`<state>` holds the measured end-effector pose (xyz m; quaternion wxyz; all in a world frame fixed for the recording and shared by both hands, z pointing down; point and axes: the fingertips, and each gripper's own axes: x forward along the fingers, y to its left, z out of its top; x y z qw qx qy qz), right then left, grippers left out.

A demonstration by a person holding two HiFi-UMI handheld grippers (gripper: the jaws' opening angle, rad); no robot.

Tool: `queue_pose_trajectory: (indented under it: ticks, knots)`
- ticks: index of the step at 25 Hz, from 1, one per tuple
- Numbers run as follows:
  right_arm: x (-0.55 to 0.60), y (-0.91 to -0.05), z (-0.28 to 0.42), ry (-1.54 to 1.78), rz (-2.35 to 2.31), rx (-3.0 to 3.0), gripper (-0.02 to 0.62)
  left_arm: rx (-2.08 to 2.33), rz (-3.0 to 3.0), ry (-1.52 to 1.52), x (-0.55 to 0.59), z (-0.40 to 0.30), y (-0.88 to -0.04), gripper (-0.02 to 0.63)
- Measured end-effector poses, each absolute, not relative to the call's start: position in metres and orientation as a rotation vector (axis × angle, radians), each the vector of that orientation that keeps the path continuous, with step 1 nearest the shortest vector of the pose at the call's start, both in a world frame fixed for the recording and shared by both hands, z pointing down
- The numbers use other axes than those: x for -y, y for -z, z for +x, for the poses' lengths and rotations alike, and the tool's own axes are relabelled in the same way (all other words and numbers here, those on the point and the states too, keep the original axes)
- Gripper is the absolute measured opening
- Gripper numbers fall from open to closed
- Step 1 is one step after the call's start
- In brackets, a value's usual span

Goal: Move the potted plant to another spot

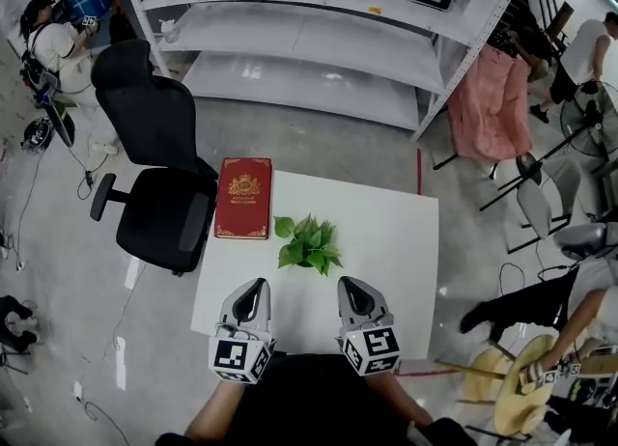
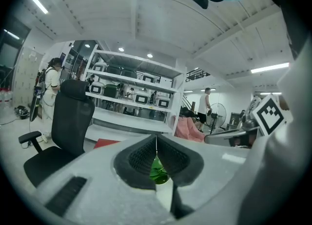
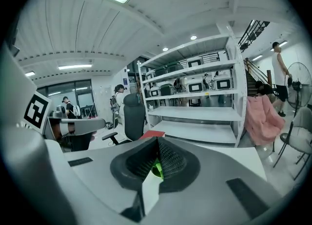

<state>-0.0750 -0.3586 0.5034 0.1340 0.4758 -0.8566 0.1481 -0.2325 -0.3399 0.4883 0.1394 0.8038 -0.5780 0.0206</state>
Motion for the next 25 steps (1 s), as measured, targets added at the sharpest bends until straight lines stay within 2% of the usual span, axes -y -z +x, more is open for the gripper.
queue_pose_trajectory:
  ticks: [25]
  knots:
    - [0.339,-0.506,-0.085,-0.437,1.333,2.493,0.012,1.647,2.319,-0.055,0.326,-0.228,-0.493,0.020]
